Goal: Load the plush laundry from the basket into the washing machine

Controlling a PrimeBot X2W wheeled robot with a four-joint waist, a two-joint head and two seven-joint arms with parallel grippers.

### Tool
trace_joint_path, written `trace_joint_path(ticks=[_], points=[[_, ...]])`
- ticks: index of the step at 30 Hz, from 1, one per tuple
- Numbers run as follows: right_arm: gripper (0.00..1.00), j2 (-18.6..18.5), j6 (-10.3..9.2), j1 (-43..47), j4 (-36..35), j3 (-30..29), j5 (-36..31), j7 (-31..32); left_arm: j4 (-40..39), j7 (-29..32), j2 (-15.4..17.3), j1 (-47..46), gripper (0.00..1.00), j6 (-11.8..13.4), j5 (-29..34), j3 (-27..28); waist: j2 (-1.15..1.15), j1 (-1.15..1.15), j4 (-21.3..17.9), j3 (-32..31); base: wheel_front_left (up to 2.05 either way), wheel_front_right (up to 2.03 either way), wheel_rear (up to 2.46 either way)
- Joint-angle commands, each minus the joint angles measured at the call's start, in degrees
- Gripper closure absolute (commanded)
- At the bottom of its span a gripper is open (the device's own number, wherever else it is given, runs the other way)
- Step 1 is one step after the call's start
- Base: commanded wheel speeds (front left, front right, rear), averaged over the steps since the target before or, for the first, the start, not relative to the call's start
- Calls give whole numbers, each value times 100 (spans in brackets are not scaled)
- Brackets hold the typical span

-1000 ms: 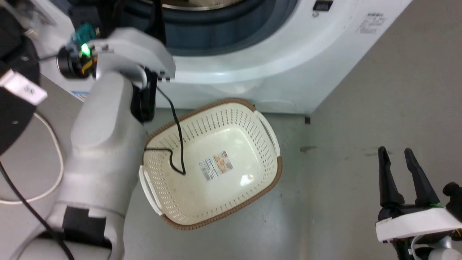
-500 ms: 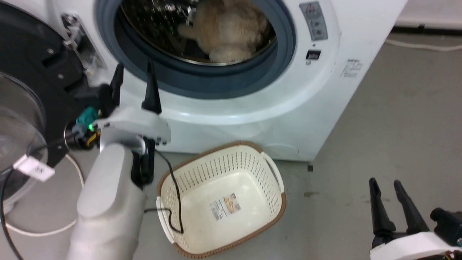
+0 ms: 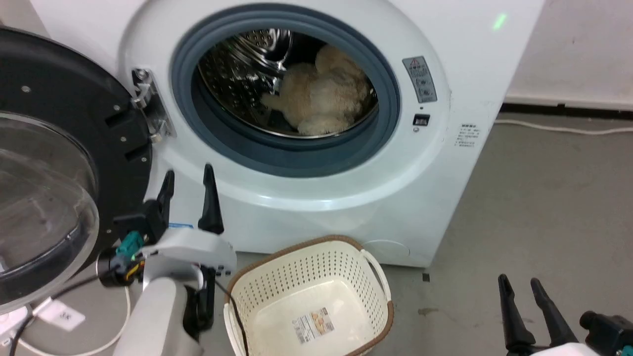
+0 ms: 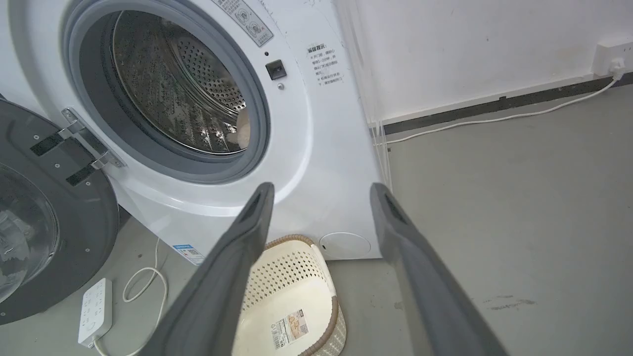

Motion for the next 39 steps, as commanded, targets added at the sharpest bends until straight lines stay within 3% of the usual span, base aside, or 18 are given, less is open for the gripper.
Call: trace_joint_path(ticks=[1, 18, 39], points=[[0, -9, 5, 102, 25, 11, 46, -33, -84, 17, 22, 171, 0, 48, -18, 9, 0, 0, 26, -111, 0, 0, 0], [0, -9, 5, 390, 106, 87, 6, -201, -1202, 326, 164, 1740, 0, 365, -36, -73, 0, 0, 13, -453, 0, 0, 0], [0, -9, 5, 609, -339, 155, -973, -52, -1676, 544, 434, 2750, 0, 472, -43, -181, 0, 0, 20, -577, 0, 0, 0]])
